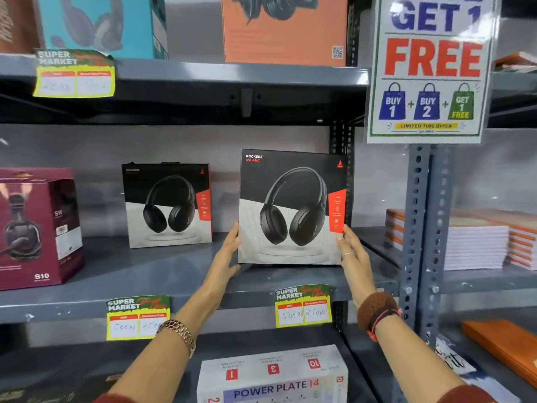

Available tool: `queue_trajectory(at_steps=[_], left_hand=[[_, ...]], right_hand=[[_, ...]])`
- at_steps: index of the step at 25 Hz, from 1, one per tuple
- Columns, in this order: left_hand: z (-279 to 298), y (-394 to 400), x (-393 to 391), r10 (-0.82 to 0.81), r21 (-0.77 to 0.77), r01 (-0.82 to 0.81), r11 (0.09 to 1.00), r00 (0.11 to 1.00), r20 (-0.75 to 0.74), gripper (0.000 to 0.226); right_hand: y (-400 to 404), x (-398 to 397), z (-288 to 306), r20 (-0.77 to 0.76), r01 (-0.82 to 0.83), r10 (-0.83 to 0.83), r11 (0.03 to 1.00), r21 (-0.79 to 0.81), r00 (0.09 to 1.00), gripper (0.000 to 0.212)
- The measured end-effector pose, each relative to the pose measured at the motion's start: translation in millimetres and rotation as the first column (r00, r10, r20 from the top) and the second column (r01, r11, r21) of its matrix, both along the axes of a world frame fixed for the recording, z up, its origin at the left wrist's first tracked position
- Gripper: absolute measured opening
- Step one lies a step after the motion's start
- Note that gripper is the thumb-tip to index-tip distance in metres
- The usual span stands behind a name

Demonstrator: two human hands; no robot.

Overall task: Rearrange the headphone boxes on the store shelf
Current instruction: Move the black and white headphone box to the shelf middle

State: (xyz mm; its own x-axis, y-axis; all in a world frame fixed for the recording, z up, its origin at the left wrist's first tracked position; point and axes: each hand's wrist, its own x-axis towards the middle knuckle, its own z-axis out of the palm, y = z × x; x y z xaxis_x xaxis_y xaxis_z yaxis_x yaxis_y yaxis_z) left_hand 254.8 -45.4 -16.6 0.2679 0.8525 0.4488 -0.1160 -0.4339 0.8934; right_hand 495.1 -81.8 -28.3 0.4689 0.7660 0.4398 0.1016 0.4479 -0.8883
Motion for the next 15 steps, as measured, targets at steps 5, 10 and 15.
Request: queue_trajectory(at_steps=[5,10,15], left_hand=[[-1,-1,-7,-0.046,-0.019,0.047,0.999,0.998,0.043,0.054],[5,-3,-44,-0.014,-0.091,0.021,0.996,0.997,0.071,0.050],[19,-11,-107,0.030,-0.077,-0.024,0.997,0.997,0.073,0.041]], right_hand=[[-5,-1,1,-0.025,-0.023,0.023,1.000,-0.007,0.999,0.043],[-1,-29,15,-0.006,-0.101,0.101,0.995,0.001,0.995,0.042],[14,-84,21,0.013,-0.192,0.192,0.981,0.014,0.981,0.042]])
